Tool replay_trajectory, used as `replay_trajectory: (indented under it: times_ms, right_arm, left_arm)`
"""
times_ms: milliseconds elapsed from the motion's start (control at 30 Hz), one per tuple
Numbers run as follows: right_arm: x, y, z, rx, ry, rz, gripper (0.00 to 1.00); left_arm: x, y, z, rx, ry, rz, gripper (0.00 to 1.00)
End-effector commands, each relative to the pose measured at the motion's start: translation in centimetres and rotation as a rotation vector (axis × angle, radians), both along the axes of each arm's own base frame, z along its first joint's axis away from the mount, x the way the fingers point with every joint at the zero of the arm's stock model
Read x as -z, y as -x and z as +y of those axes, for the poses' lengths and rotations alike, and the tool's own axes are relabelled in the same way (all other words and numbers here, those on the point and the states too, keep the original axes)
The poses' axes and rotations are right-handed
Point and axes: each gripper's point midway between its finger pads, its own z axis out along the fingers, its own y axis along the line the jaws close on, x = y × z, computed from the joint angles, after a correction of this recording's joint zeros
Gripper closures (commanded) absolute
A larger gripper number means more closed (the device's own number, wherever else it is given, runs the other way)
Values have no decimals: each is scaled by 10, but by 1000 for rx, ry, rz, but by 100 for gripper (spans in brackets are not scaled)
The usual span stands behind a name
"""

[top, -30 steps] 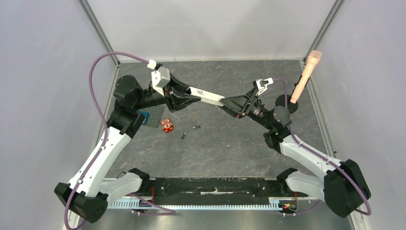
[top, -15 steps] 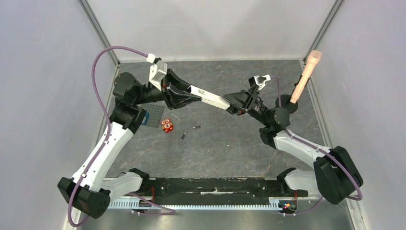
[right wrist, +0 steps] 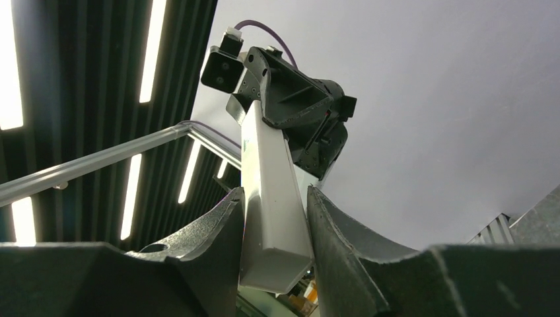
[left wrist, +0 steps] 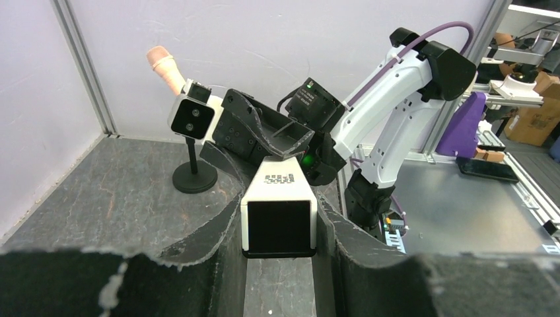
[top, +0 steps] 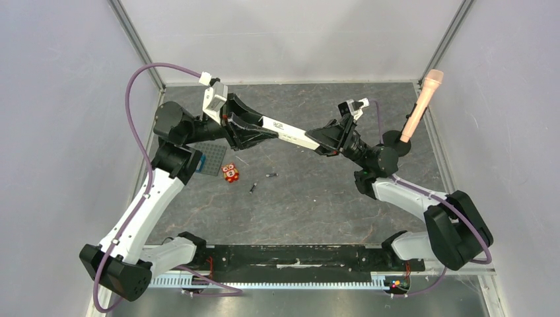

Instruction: Load the batteries into the remote control

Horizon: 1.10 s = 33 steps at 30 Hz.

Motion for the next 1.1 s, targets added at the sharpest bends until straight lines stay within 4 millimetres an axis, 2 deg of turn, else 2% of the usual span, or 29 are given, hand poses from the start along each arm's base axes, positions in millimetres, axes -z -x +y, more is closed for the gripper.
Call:
replay_trajectory:
  times_ms: [0,200,533,933,1067]
  right_arm:
    - [-32,34,-10,-74,-83,-174,62]
    - [-22,35,-10,-89,-71,-153,77]
    - [-3,34,-19,-82,-69,-112,81]
    - [12,29,-24,-58,-42,-82,81]
    - [15,29,-25,-54,-38,-79,77]
  left_arm:
    - [-14,-14,2,-77,47,-12,98]
    - [-15,-17,3,-99,54,-20,98]
    - [-27,-29,17,-166,67,-53,98]
    - [-31,-32,24,-188,68,-67,98]
    - [-32,-32,26,-200,69,-71,98]
